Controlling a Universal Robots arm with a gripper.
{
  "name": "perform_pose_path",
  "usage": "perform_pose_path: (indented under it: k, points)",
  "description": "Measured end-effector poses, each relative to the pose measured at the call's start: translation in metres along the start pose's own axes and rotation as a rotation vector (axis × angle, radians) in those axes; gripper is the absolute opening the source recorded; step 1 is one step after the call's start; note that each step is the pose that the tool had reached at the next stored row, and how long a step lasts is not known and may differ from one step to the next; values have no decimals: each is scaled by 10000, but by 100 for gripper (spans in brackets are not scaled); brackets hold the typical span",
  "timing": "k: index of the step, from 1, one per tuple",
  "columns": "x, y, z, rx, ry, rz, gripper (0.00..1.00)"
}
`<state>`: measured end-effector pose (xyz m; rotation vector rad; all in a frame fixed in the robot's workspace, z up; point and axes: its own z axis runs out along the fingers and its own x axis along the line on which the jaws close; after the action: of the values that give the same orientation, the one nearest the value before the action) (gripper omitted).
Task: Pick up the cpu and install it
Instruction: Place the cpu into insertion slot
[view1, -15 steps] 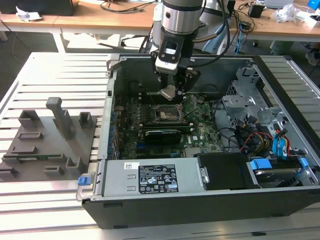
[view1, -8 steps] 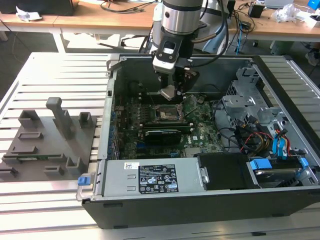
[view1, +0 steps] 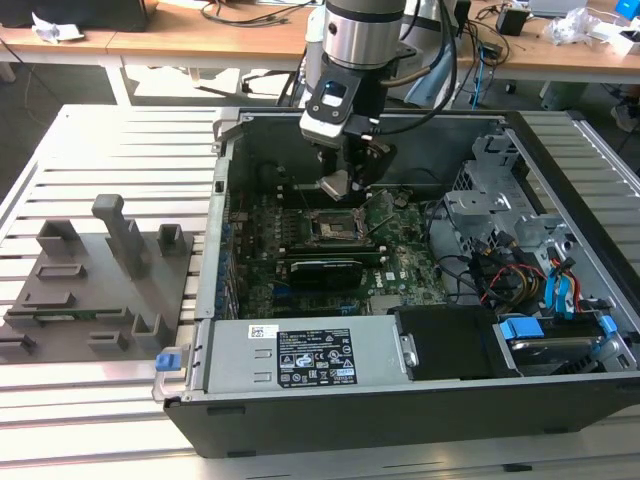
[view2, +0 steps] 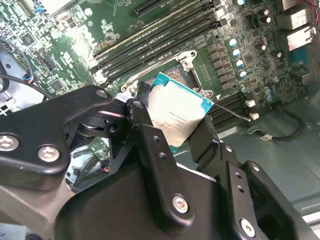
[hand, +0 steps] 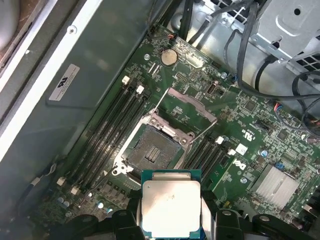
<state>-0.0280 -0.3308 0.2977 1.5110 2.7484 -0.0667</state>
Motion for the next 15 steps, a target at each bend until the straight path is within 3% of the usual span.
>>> perform_pose_path:
  k: [15]
  points:
    - [0,0,0,24,30,918,55]
